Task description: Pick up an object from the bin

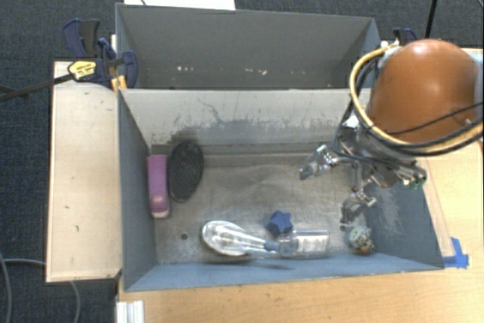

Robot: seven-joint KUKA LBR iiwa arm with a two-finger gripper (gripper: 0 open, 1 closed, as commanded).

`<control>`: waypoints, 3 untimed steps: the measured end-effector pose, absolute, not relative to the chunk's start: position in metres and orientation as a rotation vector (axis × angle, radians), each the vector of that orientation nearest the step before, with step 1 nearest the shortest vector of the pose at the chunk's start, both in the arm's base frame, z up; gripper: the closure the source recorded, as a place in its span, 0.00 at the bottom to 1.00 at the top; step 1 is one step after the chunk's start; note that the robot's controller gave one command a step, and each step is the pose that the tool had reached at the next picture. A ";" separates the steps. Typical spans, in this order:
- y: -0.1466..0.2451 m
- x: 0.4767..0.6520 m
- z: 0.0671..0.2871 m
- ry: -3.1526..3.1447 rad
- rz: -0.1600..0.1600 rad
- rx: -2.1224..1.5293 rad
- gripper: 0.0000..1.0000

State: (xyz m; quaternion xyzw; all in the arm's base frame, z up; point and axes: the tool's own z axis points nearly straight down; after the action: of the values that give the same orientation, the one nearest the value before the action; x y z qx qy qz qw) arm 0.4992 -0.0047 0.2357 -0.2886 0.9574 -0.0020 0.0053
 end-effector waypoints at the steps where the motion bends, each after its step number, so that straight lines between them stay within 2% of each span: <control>1: 0.046 0.492 0.157 2.987 0.007 -0.984 0.00; 2: 0.039 0.490 0.075 3.093 0.002 -0.538 0.00; 3: 0.039 0.491 0.076 3.091 0.002 -0.536 1.00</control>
Offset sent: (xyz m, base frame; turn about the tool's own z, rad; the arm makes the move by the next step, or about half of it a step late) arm -0.0058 0.0468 -0.0749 -0.0453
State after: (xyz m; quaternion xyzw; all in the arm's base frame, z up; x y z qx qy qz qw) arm 0.4906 0.0393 0.0761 -0.1709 0.9853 0.0007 0.0024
